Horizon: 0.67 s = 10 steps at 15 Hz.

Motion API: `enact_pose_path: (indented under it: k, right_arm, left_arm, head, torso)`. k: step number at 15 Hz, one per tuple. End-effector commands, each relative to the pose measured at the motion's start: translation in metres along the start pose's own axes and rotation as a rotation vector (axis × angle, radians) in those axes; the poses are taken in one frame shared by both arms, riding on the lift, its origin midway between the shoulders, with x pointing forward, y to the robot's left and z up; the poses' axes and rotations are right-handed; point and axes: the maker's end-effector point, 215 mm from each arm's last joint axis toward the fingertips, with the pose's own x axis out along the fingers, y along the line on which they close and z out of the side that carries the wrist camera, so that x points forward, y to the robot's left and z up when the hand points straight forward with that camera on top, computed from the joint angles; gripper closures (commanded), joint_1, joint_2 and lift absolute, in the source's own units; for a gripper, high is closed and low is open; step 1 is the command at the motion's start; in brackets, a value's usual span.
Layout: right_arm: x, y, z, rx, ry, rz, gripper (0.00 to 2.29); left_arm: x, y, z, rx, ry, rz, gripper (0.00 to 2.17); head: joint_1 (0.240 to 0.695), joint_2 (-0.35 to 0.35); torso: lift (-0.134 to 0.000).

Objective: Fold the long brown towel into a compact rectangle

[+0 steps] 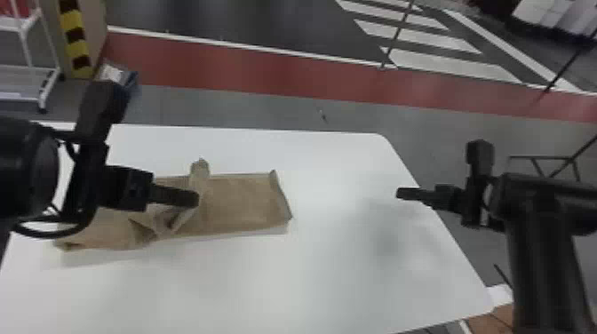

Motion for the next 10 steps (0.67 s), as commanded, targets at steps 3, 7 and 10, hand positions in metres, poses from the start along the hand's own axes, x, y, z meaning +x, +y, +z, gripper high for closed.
enact_pose_path:
  k: [3,7,10]
  right_arm:
    - [-0.004,-0.001,0.001,0.018,-0.005,0.003,0.10]
    - [-0.017,0.009,0.015,0.037,-0.009,0.018,0.10]
    - [-0.017,0.045,0.015,0.029,0.010,0.066,0.10]
  left_arm:
    - [0.009,-0.019,-0.015,-0.021,0.017,-0.054,0.07]
    - [-0.009,-0.008,-0.006,-0.046,-0.041,-0.045,0.08]
    - [-0.031,0.023,0.003,-0.122,-0.104,-0.026,0.08]
  head:
    - [0.695,-0.350]
    - [0.695,-0.350]
    - [0.695,-0.350]
  torso:
    - [-0.124]
    - [-0.124]
    - [-0.124]
